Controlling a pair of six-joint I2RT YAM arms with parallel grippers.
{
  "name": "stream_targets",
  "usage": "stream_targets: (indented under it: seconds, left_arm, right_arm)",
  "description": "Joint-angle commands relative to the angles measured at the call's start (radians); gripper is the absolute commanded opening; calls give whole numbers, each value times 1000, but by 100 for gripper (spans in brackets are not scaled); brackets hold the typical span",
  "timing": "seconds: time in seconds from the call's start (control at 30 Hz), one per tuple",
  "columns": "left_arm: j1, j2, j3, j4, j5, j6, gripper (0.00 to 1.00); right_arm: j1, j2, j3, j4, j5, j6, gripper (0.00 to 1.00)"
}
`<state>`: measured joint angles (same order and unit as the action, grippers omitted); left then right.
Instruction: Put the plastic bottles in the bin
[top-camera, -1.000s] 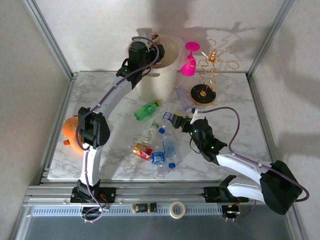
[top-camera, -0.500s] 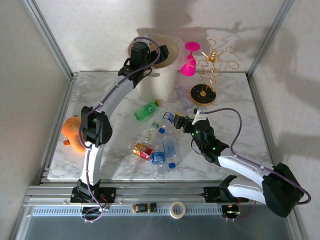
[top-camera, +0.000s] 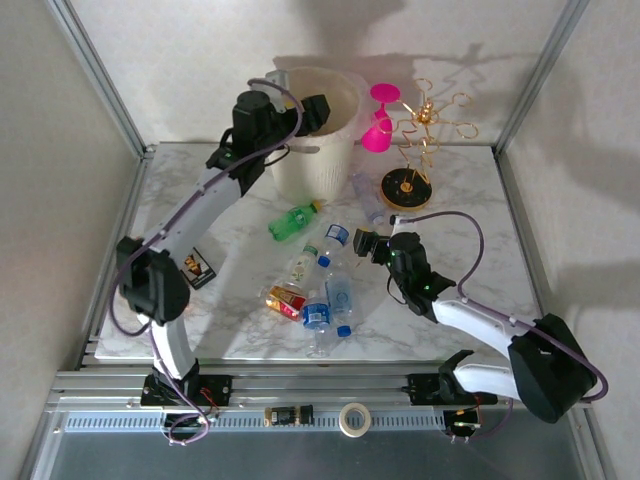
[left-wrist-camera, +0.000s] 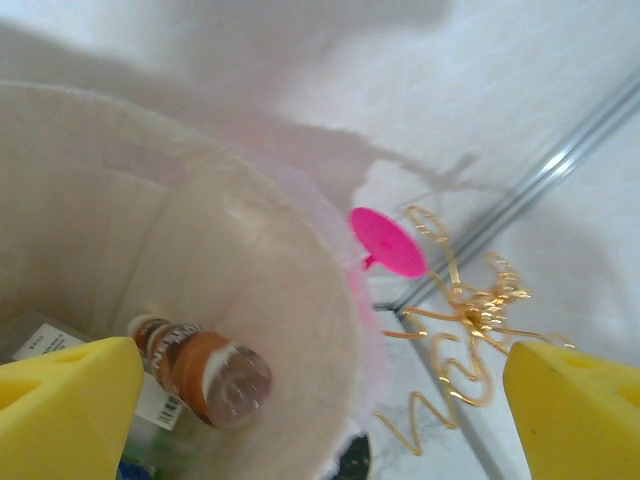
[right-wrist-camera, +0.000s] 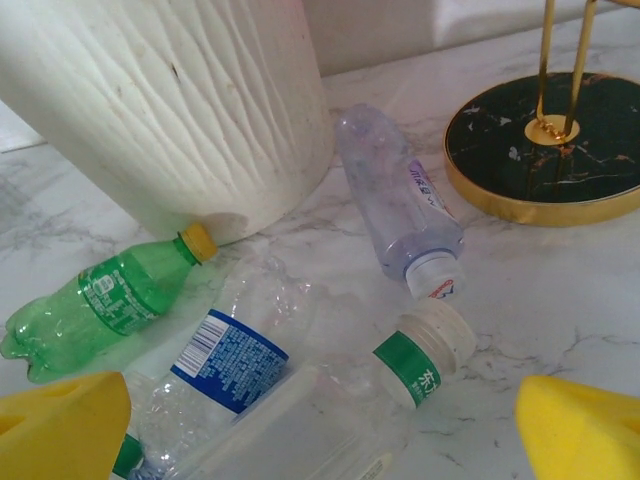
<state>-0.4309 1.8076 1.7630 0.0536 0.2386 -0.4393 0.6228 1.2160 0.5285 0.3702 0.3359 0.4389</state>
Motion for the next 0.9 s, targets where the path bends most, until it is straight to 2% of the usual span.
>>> stream_targets:
  seconds: [0.0, 0.17, 0.33, 0.43, 0.63, 0.87]
  left_arm:
    - [-12, -122, -151, 124, 53, -15, 93]
    - [-17, -320, -495, 240, 15, -39, 99]
    - [-17, -486, -813, 341, -44, -78, 99]
    - [-18, -543, -949, 369, -72, -112, 99]
    - [-19, -579, -1183, 476, -101, -248, 99]
    - [-28, -550, -1311, 551, -134, -345, 100]
  right_arm:
    - [-25, 41, 51, 3, -57, 27, 99]
    - [-85, 153, 134, -30, -69, -85, 99]
    - [-178, 317, 284, -103, -202, -184, 99]
    - [-205, 414, 377, -143, -232, -237, 99]
    - [-231, 605, 592, -247, -257, -321, 99]
    - [-235, 761, 766, -325, -168, -387, 99]
